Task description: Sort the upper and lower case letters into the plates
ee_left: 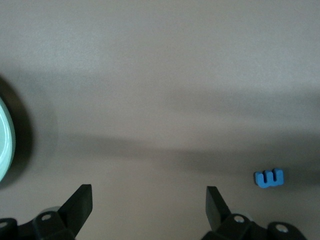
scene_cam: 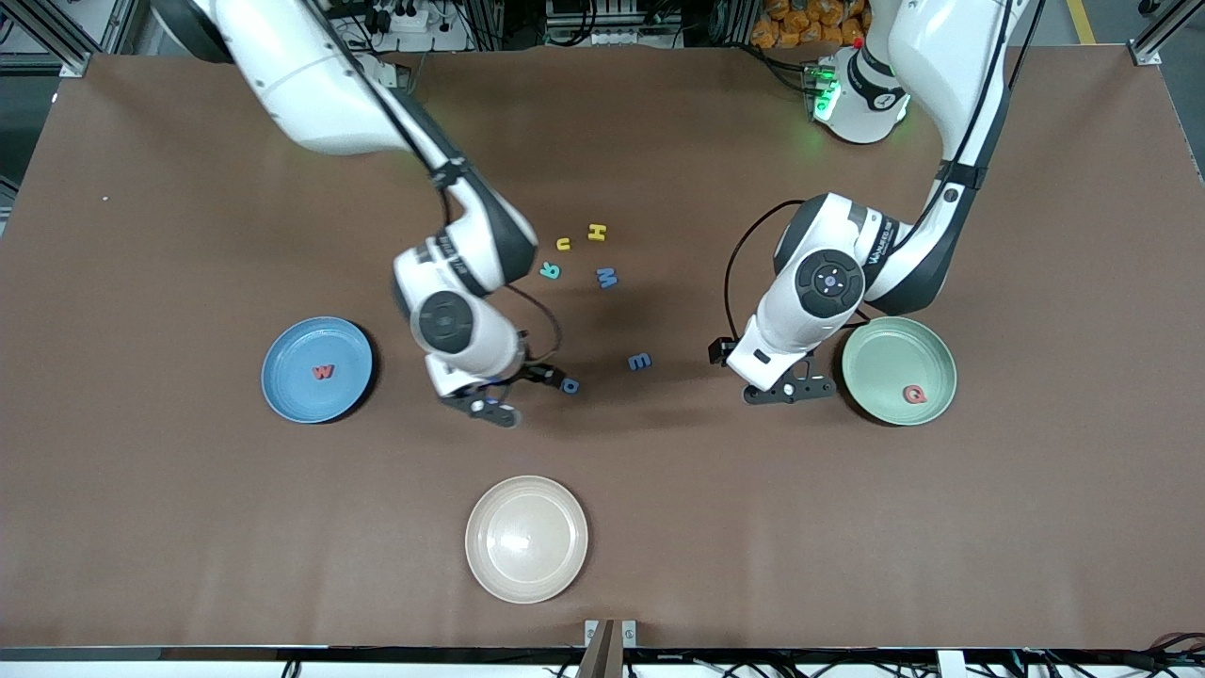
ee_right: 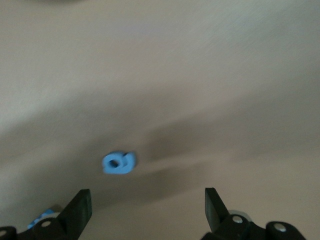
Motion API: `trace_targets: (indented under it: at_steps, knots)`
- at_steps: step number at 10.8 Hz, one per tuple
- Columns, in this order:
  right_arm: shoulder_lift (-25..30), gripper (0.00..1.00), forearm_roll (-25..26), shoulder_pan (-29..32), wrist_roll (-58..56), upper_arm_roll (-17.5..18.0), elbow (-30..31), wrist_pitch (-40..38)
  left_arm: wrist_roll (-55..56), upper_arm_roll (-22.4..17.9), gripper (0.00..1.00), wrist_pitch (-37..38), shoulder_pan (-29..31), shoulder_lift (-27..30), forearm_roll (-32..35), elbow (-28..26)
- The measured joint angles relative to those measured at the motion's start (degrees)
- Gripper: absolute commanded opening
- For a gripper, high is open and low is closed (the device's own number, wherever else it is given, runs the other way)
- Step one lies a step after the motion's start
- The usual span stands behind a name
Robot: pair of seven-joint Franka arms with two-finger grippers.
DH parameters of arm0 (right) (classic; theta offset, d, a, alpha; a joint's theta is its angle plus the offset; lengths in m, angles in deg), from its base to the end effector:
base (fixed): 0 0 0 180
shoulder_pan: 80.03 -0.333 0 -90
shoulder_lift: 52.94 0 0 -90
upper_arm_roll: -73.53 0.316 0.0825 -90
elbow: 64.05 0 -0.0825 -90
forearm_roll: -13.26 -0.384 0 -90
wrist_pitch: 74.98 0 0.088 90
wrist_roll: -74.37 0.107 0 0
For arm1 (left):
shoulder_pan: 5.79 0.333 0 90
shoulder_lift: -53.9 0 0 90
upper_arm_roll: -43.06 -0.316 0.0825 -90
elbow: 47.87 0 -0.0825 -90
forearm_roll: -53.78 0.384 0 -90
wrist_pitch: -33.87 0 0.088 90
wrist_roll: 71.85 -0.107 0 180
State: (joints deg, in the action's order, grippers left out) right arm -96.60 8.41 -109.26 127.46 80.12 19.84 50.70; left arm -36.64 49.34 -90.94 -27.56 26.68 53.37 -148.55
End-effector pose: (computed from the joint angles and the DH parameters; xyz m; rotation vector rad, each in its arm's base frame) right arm 0.5884 0.4106 0.2293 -2.9950 0.5797 0.1898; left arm 0.5797 -0.3024 0.2956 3.1110 0.2181 -0.1140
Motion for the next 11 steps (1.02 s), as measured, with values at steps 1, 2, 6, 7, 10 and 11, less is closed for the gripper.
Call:
trace_targets:
  at_steps: [1, 2, 6, 7, 10, 11]
  knots:
    - [-2.02, 1.0, 1.02, -1.65, 2.56, -0.11, -1.28, 1.38, 2.0, 0.01, 1.0, -0.04, -0.15, -0.01, 0.0, 0.11]
    - [-3.98, 1.0, 1.77, -2.67, 3.99, -0.21, -2.12, 2.79, 3.71, 0.01, 1.0, -0.15, -0.26, -0.02, 0.0, 0.35]
    - [-9.95, 1.0, 1.96, -3.02, 6.06, -0.6, -7.8, 3.85, 6.38, -0.28, 1.0, -0.21, -0.31, -0.03, 0.0, 1.44]
    - [-10.14, 1.0, 1.97, -3.03, 6.18, -0.61, -8.36, 3.46, 6.38, -0.62, 1.0, -0.22, -0.31, -0.03, 0.0, 1.73]
    - [-10.41, 0.92, 1.98, -3.02, 6.18, -0.75, -8.84, 3.46, 6.38, -1.53, 1.0, -0.22, -0.3, -0.03, 0.0, 2.07]
    - [-10.42, 0.77, 2.01, -3.02, 6.18, -0.74, -8.87, 3.42, 6.38, -1.63, 1.0, -0.22, -0.3, -0.03, 0.0, 2.09]
